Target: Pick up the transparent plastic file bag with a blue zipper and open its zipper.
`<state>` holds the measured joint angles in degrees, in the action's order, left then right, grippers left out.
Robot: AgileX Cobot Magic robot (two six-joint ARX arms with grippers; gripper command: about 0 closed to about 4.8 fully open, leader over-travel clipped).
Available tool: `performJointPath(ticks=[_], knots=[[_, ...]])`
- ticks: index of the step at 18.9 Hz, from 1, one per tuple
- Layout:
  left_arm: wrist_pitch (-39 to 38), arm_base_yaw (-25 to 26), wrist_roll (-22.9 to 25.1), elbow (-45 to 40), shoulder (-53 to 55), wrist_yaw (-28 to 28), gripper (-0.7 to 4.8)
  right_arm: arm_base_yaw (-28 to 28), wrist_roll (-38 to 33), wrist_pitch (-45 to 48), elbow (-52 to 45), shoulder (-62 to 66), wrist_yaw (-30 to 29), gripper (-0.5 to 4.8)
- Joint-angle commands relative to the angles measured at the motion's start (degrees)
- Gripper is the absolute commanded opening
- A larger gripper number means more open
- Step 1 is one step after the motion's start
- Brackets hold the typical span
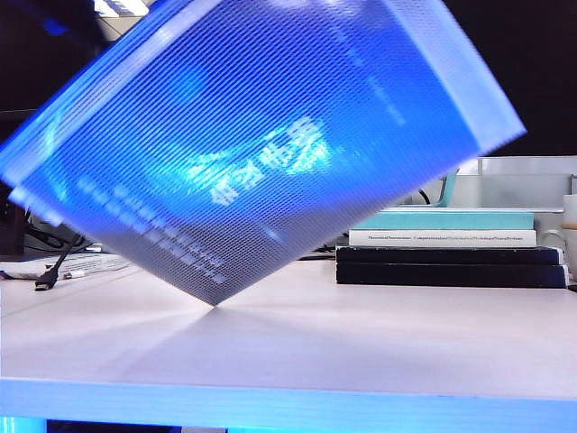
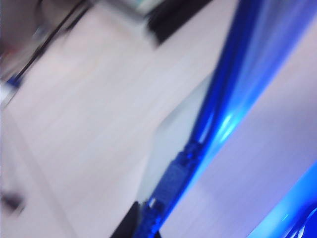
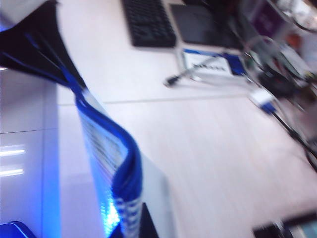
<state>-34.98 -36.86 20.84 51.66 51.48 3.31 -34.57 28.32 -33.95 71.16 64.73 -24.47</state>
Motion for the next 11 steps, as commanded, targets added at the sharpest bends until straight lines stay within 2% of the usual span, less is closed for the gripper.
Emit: performJointPath(ticks=[1, 3, 5, 9, 10, 11], knots=[[-4.8, 2.3, 0.2, 0.3, -0.1, 8.3, -0.06, 2.3, 0.4, -3.7, 0.3, -1.5, 2.6, -0.05], [-7.0, 3.8, 0.2, 0.3, -0.2, 13.3, -0.06, 2.5, 0.9, -5.6, 0.3, -1.8, 3.8, -0.05], [-9.7, 6.6, 0.1, 0.3, -0.2, 15.8, -0.06, 2.5, 2.1, -8.1, 0.3, -1.9, 4.3, -0.05], [-12.3, 6.7, -1.6, 0.3, -0.2, 22.6, -0.03, 2.6, 3.7, -11.7, 0.2, -1.9, 6.7, -0.05], [-11.4, 6.7, -1.7, 0.4, -0.2, 18.6, 2.94, 2.6, 5.8, -13.9, 0.2, -1.7, 6.8, -0.05], [-10.4, 6.7, -2.5, 0.4, -0.2, 14.0, 4.79, 2.6, 6.9, -15.0, -0.2, -1.6, 7.0, -0.05]])
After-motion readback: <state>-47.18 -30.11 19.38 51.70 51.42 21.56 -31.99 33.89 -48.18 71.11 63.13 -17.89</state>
